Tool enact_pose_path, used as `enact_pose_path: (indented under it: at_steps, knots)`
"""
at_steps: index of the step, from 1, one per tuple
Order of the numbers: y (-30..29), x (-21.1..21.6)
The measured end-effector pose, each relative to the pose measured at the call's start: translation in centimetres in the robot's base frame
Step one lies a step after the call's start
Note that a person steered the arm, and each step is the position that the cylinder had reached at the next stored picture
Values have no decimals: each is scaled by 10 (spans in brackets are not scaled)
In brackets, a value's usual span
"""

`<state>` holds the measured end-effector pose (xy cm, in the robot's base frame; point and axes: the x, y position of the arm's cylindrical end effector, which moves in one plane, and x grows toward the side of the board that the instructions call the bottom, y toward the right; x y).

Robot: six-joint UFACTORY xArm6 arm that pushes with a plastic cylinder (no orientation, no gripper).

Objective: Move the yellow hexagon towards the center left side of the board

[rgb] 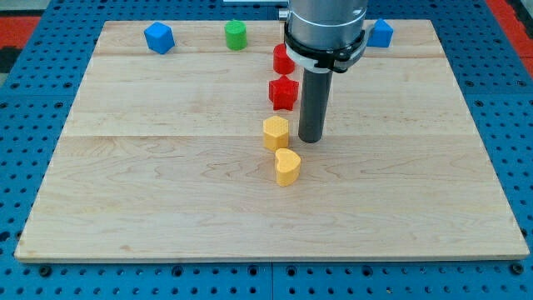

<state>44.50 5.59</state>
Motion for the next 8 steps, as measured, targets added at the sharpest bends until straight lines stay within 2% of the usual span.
enact_pose_path:
  at_steps: [2,3,4,5,6,7,8]
  knots:
    - [-70,8]
    - [-30,-15]
    - [-45,-23]
    - [-99,-25]
    - [-123,-28]
    - [-96,-23]
    - [-129,-11]
